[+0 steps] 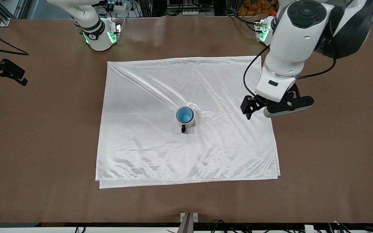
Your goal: Place blue cup into white mug on cloth
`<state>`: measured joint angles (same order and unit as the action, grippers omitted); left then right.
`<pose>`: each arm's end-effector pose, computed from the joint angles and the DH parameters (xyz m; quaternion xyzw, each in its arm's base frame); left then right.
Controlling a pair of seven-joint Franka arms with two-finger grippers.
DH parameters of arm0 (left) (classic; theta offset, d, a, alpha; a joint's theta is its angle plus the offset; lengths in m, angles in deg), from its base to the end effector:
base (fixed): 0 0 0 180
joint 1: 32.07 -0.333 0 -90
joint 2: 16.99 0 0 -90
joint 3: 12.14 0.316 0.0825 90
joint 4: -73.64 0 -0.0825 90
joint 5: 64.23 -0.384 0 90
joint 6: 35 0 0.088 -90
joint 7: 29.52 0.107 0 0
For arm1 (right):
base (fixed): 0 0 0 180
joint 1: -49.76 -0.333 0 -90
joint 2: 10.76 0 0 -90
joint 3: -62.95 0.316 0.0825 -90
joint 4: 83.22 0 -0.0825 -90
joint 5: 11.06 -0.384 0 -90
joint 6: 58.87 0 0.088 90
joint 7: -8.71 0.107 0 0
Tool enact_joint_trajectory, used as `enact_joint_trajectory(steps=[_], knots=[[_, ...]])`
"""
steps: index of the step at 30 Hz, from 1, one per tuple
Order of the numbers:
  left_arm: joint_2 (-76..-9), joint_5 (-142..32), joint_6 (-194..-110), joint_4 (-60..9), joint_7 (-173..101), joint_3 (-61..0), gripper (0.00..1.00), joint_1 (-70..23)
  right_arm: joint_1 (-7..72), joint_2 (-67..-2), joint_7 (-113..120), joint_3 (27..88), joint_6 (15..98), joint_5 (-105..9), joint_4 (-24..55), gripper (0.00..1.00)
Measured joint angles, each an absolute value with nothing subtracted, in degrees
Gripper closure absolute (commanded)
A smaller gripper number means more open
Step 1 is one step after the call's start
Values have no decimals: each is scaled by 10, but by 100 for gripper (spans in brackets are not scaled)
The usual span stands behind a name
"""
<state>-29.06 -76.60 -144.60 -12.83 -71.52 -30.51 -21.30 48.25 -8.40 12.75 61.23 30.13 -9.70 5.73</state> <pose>0.5789 -0.2826 0.5680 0.9879 0.0922 0.1246 0.0002 0.5402 -0.0049 0.6541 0.9990 -0.0375 0.0214 0.0105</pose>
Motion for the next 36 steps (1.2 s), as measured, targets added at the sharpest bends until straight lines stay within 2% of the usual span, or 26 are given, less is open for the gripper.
enact_joint_trajectory(steps=[20, 36], knots=[[-251, -705, -1377, -125, -524, -305, 0, -333, 473, -84, 128, 612, 303, -97, 59, 0], [-235, -702, -1337, -125, -521, -305, 0, -358, 470, -84, 128, 612, 304, -97, 59, 0]])
